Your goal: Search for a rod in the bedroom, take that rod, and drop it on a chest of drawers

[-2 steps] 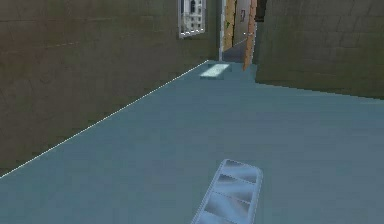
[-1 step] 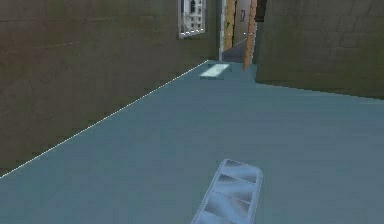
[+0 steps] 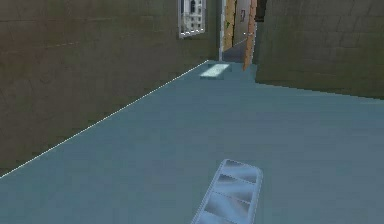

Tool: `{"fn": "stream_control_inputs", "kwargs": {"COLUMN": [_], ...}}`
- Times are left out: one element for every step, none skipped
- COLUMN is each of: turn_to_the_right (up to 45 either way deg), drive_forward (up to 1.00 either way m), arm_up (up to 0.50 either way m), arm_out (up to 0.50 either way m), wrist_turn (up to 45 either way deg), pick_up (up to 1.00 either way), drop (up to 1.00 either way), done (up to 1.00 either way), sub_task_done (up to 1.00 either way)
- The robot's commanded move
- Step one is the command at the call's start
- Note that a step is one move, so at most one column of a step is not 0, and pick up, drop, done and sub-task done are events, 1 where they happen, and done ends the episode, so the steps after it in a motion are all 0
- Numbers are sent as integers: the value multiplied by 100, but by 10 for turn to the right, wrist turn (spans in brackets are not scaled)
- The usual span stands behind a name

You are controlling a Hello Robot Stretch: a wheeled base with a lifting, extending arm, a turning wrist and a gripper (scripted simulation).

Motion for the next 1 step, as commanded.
{"fn": "stream_control_inputs", "kwargs": {"turn_to_the_right": [0], "drive_forward": [0], "arm_up": [0], "arm_out": [0], "wrist_turn": [-150], "pick_up": [0], "drop": [0], "done": [0], "sub_task_done": [0]}}
